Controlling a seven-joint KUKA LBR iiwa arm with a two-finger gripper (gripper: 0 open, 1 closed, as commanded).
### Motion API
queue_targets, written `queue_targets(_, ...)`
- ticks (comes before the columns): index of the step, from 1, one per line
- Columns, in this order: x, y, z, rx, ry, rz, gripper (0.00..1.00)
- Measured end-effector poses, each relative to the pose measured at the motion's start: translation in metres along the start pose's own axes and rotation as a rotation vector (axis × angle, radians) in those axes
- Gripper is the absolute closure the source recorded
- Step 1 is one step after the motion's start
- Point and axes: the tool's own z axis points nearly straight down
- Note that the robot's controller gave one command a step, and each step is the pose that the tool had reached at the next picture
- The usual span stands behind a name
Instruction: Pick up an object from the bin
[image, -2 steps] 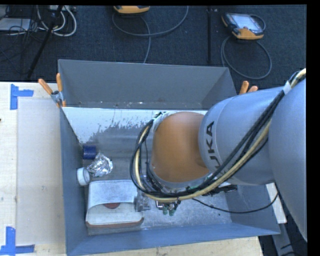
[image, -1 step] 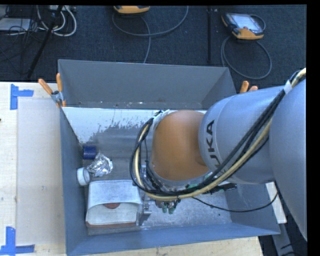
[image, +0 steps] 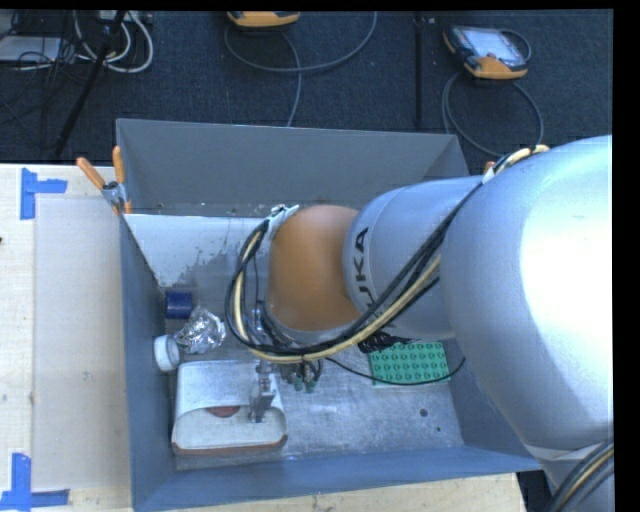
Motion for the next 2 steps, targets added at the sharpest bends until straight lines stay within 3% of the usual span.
queue_targets(1, 0.002, 0.0, 0.002, 0.002, 0.013, -0.001, 1.0)
queue_targets(2, 0.001, 0.011, -0.141, 0.0, -0.005, 0.008, 1.0)
